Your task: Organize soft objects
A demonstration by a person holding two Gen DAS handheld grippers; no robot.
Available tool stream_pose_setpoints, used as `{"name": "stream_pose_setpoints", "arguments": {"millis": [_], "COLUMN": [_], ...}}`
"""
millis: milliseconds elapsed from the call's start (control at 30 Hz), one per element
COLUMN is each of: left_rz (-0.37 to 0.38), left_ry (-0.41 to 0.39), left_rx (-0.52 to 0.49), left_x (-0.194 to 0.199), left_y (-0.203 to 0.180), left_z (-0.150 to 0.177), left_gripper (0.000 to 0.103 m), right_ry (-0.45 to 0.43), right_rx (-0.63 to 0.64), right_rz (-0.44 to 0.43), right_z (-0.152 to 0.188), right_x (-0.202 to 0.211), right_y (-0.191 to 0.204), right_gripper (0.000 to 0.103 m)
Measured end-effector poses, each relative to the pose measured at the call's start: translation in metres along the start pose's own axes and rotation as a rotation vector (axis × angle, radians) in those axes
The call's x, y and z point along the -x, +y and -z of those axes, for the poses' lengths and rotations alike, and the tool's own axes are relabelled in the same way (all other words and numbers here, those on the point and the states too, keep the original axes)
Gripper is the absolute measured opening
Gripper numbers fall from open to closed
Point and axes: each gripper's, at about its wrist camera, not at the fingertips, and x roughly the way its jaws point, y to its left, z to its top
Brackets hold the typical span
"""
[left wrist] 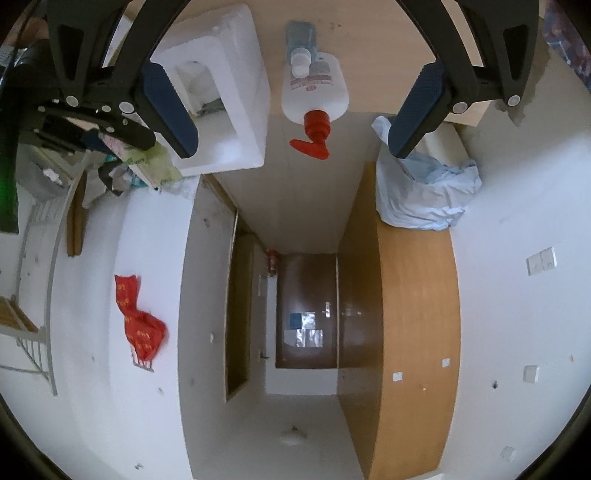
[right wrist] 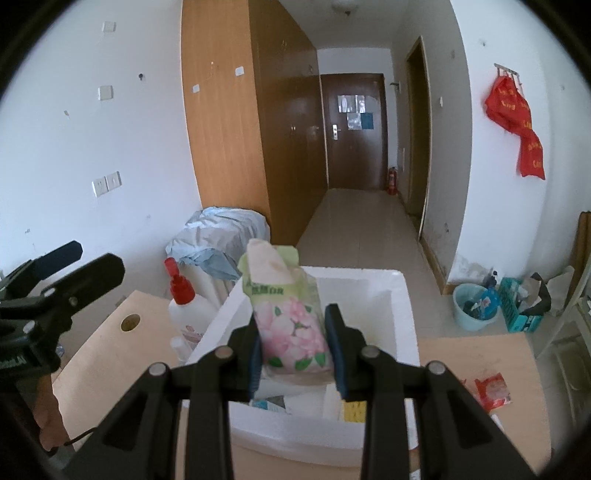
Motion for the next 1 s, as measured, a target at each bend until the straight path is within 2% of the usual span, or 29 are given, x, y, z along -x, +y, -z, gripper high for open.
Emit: {"name": "stream_pose_setpoints", "arguments": {"millis": [267,667,700,767,800,833,933,1000], "left_rz": [-0.009,-0.004,-0.006,-0.006,-0.005,-0.004,-0.002,-0.002], "left_ry": [0.005,0.024,0.022,0.023,0.023,0.022,0.021,0.020], "left_rx": [0.030,0.005,0.007,0.007,0.007,0.010,0.010,0.013], "left_x": [-0.001,-0.006,-0.005,-0.006,-0.006,-0.005,-0.005,-0.004], "left_y": [0.006,0.001,0.000,0.000,0.000,0.000,0.000,0.000], "left_z": [0.000,-0.002,-0.002,-0.003,-0.002,-0.003,-0.005,-0.006], "left_gripper": [0.103,0.103,0.103,0.103,0.103,0.103,0.103,0.103], "right_ry": [0.008,0.018,0.019,0.020,0.015,0.010,0.008,0.009], "right_rx": [0.000,0.004,0.004,0.012,0.021,0.025,0.040,0.047], "right_rz": [0.004,0.010,0.010,0.022,0.032,0.036,0.042,0.048], "right_z": [-0.002,0.000,0.000,0.000,0.000,0.000,0.001,0.001], "right_x": [-0.003,-0.006,-0.007,-0.006,-0.006,-0.005,-0.004,-0.004], "right_y": [0.005,0.006,0.006,0.007,0.008,0.009,0.011,0.011], "right_gripper": [0.035,0.036,0.038,0.053,0.065,0.073,0.085,0.089]}}
